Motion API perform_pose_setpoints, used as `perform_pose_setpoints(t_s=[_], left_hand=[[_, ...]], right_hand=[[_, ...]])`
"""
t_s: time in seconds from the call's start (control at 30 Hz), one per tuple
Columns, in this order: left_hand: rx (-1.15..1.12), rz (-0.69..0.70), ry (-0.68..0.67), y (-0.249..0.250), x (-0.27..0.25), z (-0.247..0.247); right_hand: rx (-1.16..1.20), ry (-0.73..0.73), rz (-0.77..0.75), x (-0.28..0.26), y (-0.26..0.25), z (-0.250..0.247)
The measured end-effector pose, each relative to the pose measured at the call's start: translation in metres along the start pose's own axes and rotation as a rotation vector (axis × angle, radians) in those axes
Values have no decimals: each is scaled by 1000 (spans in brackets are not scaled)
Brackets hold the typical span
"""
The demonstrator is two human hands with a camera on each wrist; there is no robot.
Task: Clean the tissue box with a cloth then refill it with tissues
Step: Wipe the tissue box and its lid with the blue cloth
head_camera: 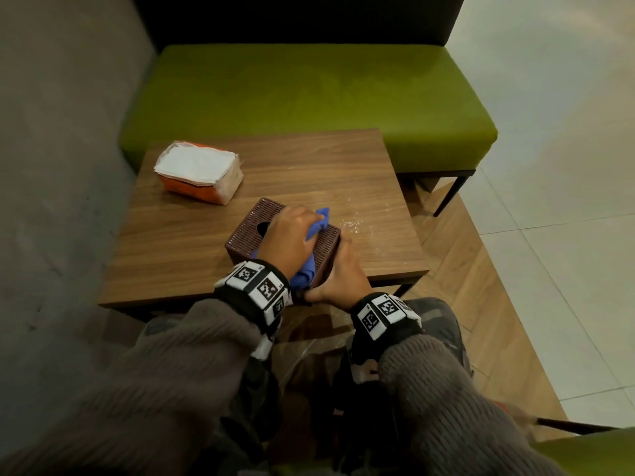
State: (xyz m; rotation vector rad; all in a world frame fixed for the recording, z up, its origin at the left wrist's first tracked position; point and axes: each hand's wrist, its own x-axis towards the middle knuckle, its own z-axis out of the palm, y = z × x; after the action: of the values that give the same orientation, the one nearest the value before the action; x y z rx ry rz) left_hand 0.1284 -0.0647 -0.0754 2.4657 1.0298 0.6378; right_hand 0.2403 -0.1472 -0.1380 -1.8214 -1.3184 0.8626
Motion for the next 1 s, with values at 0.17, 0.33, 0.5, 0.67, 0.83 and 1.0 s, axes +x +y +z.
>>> perform_pose_setpoints(t_s=[0.17, 0.33, 0.5, 0.67, 0.83, 1.0], left_hand=[[9, 336, -172, 3, -30, -3], [-33, 73, 15, -3, -4, -1], [-52, 342, -48, -6, -46, 6], [-21, 229, -49, -61, -48, -32], [42, -131, 115, -60, -4, -32], [147, -503, 12, -32, 47, -25]], right_hand=[[0, -12, -21, -2, 2, 4], [-13, -11, 31, -2, -5, -3], [17, -50, 93, -5, -2, -2], [-13, -34, 54, -2, -4, -5], [15, 7, 47, -2, -7, 0], [-32, -6, 43, -2, -5, 1]])
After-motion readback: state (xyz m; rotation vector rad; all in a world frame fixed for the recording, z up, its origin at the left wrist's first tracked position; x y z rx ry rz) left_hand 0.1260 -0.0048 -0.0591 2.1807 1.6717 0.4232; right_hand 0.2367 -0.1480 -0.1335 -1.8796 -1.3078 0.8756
